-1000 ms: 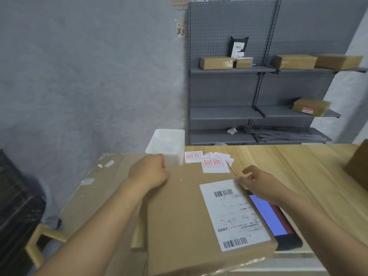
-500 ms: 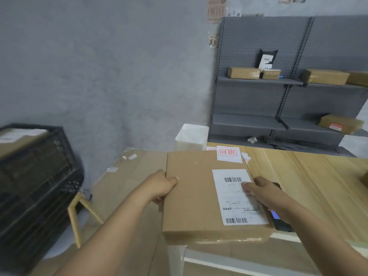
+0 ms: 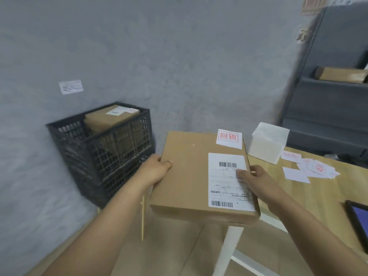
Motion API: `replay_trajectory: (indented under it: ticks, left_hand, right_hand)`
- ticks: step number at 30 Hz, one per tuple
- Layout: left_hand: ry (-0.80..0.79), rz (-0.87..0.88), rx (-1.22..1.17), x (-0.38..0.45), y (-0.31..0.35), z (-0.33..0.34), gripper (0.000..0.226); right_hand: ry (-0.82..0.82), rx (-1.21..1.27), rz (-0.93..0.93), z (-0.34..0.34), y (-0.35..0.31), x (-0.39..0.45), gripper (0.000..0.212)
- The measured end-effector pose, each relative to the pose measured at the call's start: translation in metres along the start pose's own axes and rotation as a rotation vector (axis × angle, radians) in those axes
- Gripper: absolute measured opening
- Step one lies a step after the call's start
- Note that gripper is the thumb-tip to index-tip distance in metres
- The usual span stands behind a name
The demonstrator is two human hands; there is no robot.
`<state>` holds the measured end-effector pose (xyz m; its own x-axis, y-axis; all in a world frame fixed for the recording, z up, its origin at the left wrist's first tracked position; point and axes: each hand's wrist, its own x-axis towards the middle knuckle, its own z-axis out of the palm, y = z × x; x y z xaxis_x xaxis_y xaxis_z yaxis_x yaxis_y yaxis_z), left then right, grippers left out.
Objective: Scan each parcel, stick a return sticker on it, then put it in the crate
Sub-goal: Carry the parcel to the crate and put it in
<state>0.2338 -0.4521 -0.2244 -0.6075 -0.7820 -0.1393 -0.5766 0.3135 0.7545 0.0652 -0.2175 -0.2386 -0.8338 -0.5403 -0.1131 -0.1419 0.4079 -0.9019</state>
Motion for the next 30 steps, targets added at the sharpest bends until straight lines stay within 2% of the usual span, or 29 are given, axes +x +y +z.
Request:
replay_trajectory:
  ticks: [3, 7, 9, 12, 20, 23, 26, 30]
  left_hand:
    - [0.08, -0.039, -0.06, 0.017, -0.032, -0.044, 0.032]
    - [0.145, -0.056, -0.093, 0.053, -0.074, -0.11, 0.036]
    - [0.178, -0.053, -0.11, 0.073, -0.093, -0.145, 0.037]
    - [0.208, -0.045, -0.132, 0.103, -0.119, -0.196, 0.039]
    - [0.229, -0.005, -0.13, 0.194, -0.154, -0.286, 0.03]
    - [0.237, 0.012, -0.144, 0.238, -0.159, -0.305, 0.026]
    - [0.25, 0.038, -0.142, 0.285, -0.162, -0.323, 0.02]
    - [0.274, 0.041, -0.122, 0.353, -0.164, -0.345, 0.041]
  right_hand:
    - [-0.046, 0.001, -0.035, 0.054, -0.028, 0.02, 0.037]
    - [-0.082, 0.015, -0.067, 0.132, -0.071, 0.05, 0.037]
    - [-0.102, 0.046, -0.078, 0.17, -0.094, 0.064, 0.032]
    - [-0.144, 0.069, -0.082, 0.226, -0.128, 0.082, 0.013]
    - [-0.137, 0.141, -0.09, 0.336, -0.195, 0.143, 0.008]
    - [-0.124, 0.154, -0.081, 0.366, -0.214, 0.182, 0.03]
    - [-0.131, 0.165, -0.077, 0.395, -0.231, 0.228, 0.038]
    - [-0.158, 0.181, -0.071, 0.434, -0.256, 0.291, 0.045]
